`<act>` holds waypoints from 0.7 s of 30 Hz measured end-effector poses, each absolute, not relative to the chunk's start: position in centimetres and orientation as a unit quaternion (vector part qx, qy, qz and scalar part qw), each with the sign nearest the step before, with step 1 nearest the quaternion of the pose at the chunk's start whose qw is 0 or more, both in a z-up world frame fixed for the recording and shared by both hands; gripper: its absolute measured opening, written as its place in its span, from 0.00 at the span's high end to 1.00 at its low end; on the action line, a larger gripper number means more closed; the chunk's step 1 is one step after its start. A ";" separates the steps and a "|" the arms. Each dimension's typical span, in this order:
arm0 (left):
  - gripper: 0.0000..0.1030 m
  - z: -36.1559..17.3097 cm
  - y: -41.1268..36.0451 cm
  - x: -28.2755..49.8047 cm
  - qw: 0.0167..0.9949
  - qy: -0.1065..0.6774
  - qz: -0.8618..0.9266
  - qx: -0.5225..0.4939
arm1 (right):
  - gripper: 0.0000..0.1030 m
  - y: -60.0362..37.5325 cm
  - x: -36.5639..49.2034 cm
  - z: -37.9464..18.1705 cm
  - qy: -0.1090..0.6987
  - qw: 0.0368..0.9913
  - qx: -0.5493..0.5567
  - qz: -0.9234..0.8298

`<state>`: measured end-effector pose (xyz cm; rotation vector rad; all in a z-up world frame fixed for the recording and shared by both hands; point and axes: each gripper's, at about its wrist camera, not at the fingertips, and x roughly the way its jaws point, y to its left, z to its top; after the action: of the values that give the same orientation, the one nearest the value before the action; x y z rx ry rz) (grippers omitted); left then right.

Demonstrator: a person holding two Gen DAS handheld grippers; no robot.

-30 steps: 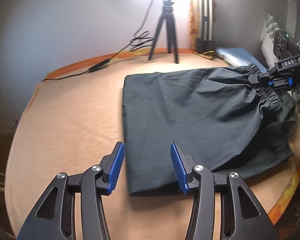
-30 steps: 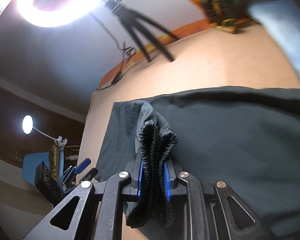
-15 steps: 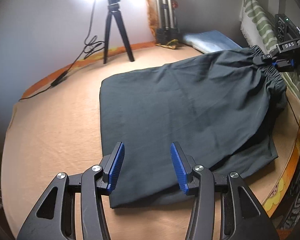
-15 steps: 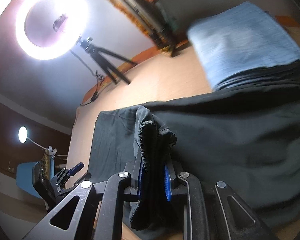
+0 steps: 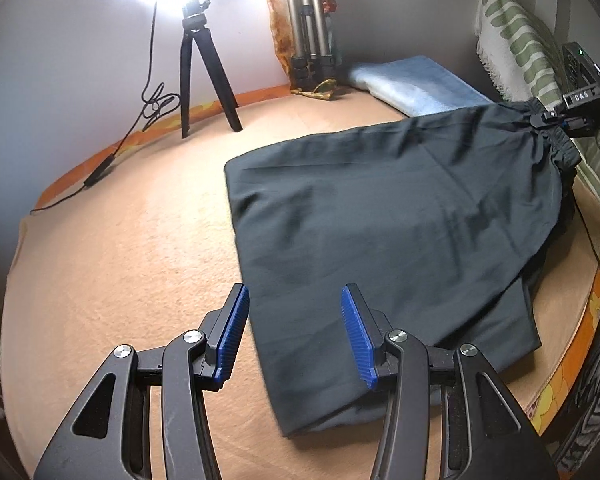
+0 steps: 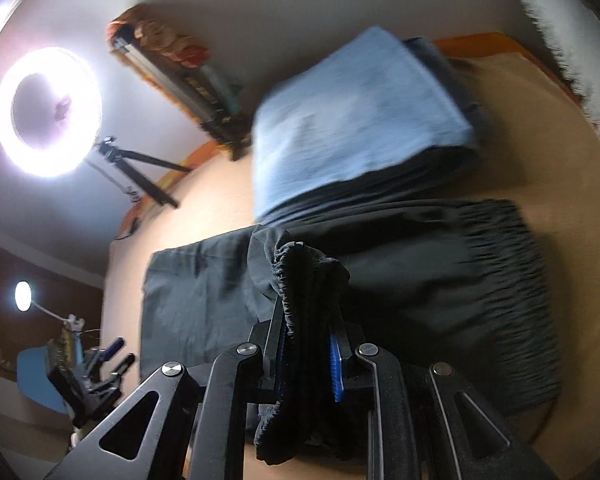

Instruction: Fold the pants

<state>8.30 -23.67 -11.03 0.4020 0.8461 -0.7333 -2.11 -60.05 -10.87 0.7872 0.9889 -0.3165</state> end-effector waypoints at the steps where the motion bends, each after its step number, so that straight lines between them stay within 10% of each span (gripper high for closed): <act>1: 0.55 -11.1 -23.8 8.3 0.828 0.402 -0.345 0.187 | 0.85 -60.7 -2.5 -11.0 0.463 0.794 0.363 -0.153; 11: 0.54 -12.1 -23.4 9.6 0.827 0.437 -0.316 0.159 | 0.84 -65.6 -3.5 -13.0 0.476 0.783 0.354 -0.189; 21: 0.54 -13.5 -22.7 9.9 0.819 0.465 -0.312 0.129 | 0.56 -65.2 -5.2 -12.6 0.470 0.786 0.364 -0.170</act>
<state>9.93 -22.72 -13.48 0.2741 0.9897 -0.6650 -5.21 -65.21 -12.62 0.7837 1.0127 -0.3655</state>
